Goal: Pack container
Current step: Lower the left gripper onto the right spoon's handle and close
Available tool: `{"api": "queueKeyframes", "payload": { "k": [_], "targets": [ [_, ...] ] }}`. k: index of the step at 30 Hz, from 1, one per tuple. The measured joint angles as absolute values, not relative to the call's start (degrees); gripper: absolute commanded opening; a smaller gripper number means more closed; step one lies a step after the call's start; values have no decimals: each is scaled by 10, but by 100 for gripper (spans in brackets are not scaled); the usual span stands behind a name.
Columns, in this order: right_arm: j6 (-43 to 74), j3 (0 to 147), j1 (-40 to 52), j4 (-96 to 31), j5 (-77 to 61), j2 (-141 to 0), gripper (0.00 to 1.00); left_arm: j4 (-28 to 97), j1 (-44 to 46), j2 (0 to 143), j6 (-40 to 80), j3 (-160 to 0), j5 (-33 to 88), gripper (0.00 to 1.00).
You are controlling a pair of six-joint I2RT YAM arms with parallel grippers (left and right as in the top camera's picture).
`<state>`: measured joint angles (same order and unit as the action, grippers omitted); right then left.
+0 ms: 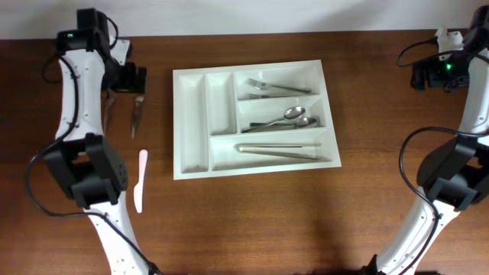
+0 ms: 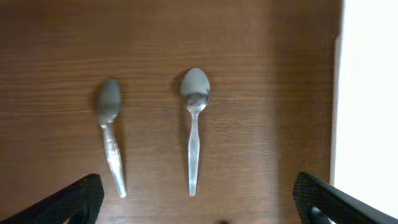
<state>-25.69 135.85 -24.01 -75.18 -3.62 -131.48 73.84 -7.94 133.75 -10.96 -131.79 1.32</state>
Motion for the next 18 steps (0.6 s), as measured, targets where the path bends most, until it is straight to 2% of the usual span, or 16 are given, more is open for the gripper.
{"api": "queueKeyframes", "payload": {
  "k": [18],
  "targets": [
    [-257,1359,-240,-752,-36,-1315,99,717,-79,1421,-140,-1317,17,100]
  ]
}}
